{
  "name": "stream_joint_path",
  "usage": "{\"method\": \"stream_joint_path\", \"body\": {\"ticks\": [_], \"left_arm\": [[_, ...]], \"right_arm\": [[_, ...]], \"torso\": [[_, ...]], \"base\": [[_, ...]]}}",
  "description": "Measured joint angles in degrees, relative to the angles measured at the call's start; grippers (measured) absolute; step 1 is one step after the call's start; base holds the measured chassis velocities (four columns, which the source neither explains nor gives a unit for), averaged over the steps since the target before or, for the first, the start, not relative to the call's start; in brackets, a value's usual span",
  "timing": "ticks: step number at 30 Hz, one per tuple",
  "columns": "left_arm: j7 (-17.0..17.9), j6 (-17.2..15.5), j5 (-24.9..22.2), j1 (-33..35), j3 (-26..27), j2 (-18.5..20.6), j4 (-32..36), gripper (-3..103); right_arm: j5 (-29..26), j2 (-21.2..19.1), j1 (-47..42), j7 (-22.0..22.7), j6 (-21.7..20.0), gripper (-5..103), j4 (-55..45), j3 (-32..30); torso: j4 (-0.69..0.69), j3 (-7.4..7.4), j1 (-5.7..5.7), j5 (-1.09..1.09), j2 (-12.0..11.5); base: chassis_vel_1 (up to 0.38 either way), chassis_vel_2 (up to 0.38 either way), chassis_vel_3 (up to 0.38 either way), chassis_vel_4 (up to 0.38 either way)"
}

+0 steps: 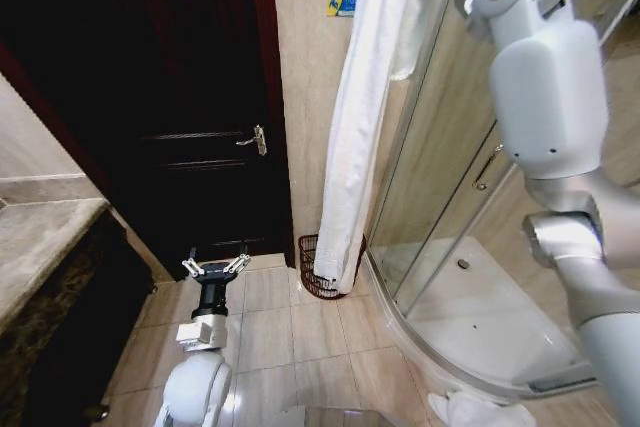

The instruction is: Discard the used towel into the hamper.

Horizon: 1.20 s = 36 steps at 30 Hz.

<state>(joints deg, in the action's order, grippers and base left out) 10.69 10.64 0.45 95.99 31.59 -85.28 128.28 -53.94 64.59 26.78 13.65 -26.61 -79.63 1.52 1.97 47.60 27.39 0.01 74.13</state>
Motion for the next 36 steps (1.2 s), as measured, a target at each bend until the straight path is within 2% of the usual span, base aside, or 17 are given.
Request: {"method": "stream_joint_path", "body": {"ticks": [10, 16, 21, 25, 28, 32, 36], "left_arm": [[0.0, 0.3, 0.3, 0.0, -0.5, -0.2, -0.1, 100], [0.0, 1.0, 0.1, 0.5, 0.1, -0.1, -0.1, 100], [-0.1, 1.0, 0.1, 0.4, 0.0, 0.2, -0.1, 100], [-0.1, 0.5, -0.3, 0.1, -0.1, 0.3, 0.6, 100], [-0.1, 0.6, -0.8, 0.1, 0.3, 0.4, 0.6, 100], [-0.2, 1.0, -0.9, 0.1, 0.5, 0.6, 0.3, 100], [-0.2, 1.2, -0.8, 0.7, 0.1, 0.3, 1.1, 100]], "right_arm": [[0.6, 3.1, 7.3, -1.3, 0.3, 7, 6.8, 1.1], [1.4, 4.5, 8.7, -1.3, 1.0, 7, 9.8, 1.1], [3.6, 6.4, 11.2, -2.0, 2.1, 7, 14.9, 0.9], [7.0, 9.2, 17.0, -4.8, 3.3, 7, 23.4, 0.2], [7.8, 9.9, 18.6, -5.7, 3.2, 7, 25.5, 0.2], [7.9, 10.0, 17.8, -5.9, 3.0, 7, 25.7, 0.7], [8.7, 8.1, 12.5, -6.0, 3.3, 7, 22.6, 1.5]], "torso": [[0.00, 0.00, 0.00, -0.03, 0.0], [0.01, 0.00, 0.02, -0.02, 0.0], [0.01, 0.02, 0.03, 0.00, 0.0], [0.01, -0.02, -0.02, -0.02, 0.0], [0.00, -0.02, -0.02, -0.02, 0.0], [0.00, -0.02, -0.02, -0.03, 0.0], [0.02, 0.00, 0.00, -0.01, 0.0]], "base": [[-0.066, 0.060, 0.063, -0.062], [-0.047, 0.067, 0.055, -0.053], [-0.007, 0.012, 0.003, -0.003], [0.000, 0.000, 0.000, 0.000], [0.000, 0.000, 0.000, 0.000], [0.000, 0.000, 0.000, 0.000], [0.000, 0.000, 0.000, 0.000]]}}
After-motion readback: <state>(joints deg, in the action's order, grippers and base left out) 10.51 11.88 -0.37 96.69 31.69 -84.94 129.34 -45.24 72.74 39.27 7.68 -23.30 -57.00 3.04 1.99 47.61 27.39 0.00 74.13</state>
